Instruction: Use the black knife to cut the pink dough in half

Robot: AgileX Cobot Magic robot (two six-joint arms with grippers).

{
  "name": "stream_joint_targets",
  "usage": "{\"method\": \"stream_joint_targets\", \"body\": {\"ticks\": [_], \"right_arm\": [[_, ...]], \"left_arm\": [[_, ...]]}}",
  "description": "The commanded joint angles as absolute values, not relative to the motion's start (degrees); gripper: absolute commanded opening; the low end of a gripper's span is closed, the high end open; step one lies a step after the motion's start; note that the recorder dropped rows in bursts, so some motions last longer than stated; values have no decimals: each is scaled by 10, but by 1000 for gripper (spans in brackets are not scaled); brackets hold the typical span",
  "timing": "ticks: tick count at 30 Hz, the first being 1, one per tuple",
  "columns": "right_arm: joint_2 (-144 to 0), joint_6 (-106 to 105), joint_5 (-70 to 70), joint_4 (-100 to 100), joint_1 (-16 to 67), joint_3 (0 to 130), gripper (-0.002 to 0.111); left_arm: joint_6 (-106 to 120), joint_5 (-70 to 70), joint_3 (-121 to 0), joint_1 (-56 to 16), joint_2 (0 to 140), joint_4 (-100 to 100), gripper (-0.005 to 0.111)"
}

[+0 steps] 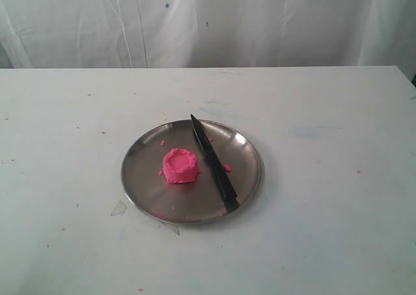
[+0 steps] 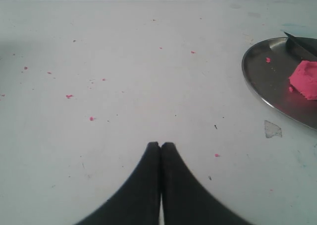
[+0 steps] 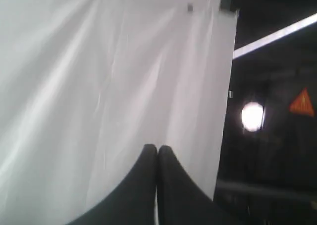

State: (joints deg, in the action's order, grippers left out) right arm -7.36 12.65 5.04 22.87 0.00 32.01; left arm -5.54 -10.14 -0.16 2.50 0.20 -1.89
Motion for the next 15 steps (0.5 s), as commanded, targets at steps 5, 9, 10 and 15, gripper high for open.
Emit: {"method": "stream_joint_targets", "body": {"ticks": [5,9,10,15], "right_arm": [[-213,167,91,156,3,267,0],[-331,90,294,101,25,332,0],[-359,51,329,74,34,352,0],[-531,-148,441,-121,88,424,0]], "left_arm": [[-56,-99,0,27,0,-20,0],[-56,-99,0,27,0,-20,0],[-56,-99,0,27,0,-20,0],[-56,-99,0,27,0,-20,0]]}}
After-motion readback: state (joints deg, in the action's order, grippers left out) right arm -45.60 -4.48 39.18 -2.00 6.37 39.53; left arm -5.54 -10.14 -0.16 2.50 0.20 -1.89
